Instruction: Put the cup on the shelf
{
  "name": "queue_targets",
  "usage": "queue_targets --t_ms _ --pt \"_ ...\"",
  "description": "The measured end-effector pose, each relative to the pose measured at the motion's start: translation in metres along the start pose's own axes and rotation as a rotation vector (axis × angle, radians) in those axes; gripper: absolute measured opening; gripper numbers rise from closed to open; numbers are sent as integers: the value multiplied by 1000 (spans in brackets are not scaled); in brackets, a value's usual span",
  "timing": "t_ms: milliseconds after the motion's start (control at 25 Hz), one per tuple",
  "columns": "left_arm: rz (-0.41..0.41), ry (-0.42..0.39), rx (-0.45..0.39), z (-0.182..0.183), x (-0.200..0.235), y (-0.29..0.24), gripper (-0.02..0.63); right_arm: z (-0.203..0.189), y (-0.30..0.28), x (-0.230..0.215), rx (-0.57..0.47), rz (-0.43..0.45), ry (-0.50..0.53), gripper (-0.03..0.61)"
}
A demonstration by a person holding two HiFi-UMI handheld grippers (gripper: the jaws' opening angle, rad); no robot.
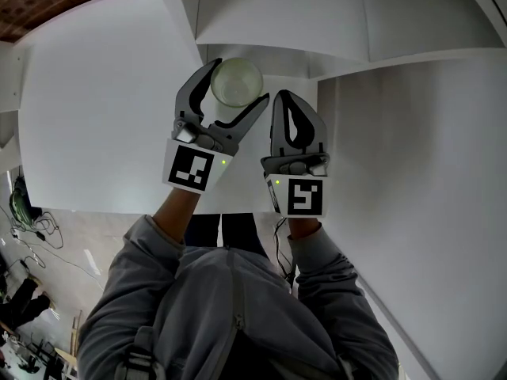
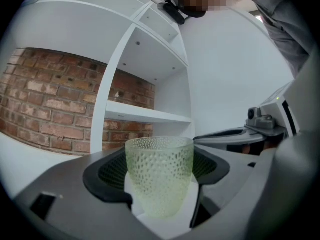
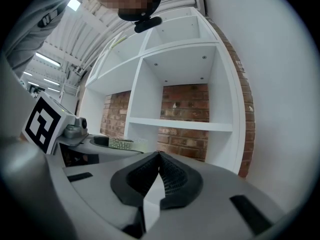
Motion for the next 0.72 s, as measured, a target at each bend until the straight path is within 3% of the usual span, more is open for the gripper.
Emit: queue_targets --t_ms 320,720 --pt "32 -1 -28 -17 13 -18 379 -24 -18 -4 -6 13 38 26" --pt "66 -29 -21 -34 27 -43 379 -41 -41 -13 29 -6 15 26"
Point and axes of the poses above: the fingertips, and each gripper's own axes: y backward along the fingers, x to its left, z out of its top, the point moved 3 cm from there along y, backward along the fingers, and after that the axes turned 8 degrees about -z, right-handed, at the moved point
